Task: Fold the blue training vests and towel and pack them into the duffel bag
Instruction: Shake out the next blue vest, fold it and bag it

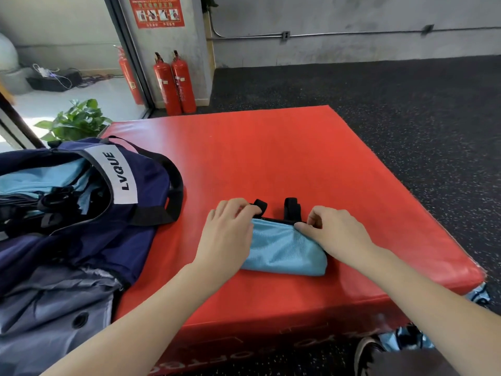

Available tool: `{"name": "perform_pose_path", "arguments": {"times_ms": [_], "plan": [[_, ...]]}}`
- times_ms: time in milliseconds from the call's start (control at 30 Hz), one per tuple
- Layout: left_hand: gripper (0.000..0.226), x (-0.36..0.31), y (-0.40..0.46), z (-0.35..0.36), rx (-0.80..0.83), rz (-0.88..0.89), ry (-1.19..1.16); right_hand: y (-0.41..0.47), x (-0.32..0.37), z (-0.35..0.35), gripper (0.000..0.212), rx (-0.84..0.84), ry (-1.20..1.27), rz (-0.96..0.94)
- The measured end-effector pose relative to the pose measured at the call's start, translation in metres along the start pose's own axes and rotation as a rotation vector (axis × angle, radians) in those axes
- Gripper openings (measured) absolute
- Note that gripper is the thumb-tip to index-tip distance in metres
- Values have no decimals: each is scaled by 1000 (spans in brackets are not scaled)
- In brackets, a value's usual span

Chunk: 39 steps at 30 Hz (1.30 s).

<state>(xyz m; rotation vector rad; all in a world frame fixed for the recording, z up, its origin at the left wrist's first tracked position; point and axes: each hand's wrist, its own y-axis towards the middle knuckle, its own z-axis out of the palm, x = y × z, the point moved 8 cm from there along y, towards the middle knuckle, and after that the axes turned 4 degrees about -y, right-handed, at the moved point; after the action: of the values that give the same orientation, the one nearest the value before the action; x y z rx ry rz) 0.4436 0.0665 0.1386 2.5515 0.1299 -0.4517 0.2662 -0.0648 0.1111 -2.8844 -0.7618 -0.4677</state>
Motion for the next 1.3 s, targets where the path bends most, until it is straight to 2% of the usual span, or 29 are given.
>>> {"name": "perform_pose_path", "arguments": {"times_ms": [67,133,267,400,467,533,633,733,800,867,1000,1133,1300], "plan": [[23,-18,3,6,61,170,-20,0,2,0,40,-15,-33,9],[18,-25,1,19,182,225,-30,-1,2,0,42,-29,-61,20],[22,-19,-1,33,346,67,36,-1,0,-2,48,-22,-135,88],[32,-11,4,19,356,-104,303,-3,5,-12,47,-105,-152,79],[34,-9,2,15,397,-189,331,-5,9,-9,47,-100,-125,56],[35,-9,-2,14,437,-229,258,-7,12,2,46,-26,-33,56],[34,-7,-8,18,497,-316,-20,-10,20,21,38,98,166,43],[22,-8,-17,22,582,-426,-260,-10,27,27,32,142,250,25],[13,-9,-20,22,593,-433,-305,-8,27,27,34,175,288,43],[14,-5,-21,21,584,-432,-279,-6,26,32,32,233,365,60],[18,-1,-10,2,413,-321,-101,-10,38,38,16,309,553,17],[28,8,0,-21,288,-215,-358,-17,63,27,13,288,666,-112],[26,26,-3,-37,416,-336,-602,-32,83,20,13,372,772,-194]]}}
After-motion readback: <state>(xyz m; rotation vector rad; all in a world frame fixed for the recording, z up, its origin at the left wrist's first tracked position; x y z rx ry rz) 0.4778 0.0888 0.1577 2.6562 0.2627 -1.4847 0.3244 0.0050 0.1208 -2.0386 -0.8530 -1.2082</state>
